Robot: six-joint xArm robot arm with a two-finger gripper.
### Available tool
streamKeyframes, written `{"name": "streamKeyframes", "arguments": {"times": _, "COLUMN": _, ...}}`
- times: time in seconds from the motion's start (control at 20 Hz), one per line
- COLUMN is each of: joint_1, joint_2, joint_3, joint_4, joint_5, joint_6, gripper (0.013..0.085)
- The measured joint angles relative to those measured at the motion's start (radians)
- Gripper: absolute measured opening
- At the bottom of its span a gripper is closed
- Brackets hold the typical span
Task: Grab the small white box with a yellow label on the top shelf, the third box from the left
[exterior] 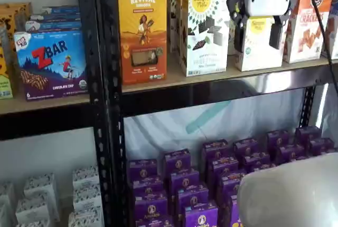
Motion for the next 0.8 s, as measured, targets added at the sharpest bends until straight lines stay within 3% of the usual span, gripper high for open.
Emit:
{"name": "streamKeyframes", "arguments": {"times": 0.15, "joint_1": -0.077, "joint_2": -0.008, "joint_3": 0.009, "joint_4": 0.084, "joint_5": -0.008, "joint_6": -0.040, "gripper": 0.0850}}
{"name": "streamKeyframes", "arguments": {"times": 0.25, "joint_1": -0.079, "joint_2": -0.005, "joint_3": 0.010, "joint_4": 0.085, "joint_5": -0.004, "joint_6": -0.043, "gripper": 0.0850}}
{"name": "streamKeyframes", "arguments": {"times": 0.55, "joint_1": -0.051, "joint_2": -0.012, "joint_3": 0.031, "joint_4": 0.021, "joint_5": -0.050, "joint_6": -0.045, "gripper": 0.0850}}
{"name": "streamKeyframes", "arguments": {"times": 0.8, "joint_1": -0.058, "joint_2": 0.002, "joint_3": 0.048, "joint_4": -0.042, "joint_5": -0.101, "joint_6": -0.074, "gripper": 0.0850}}
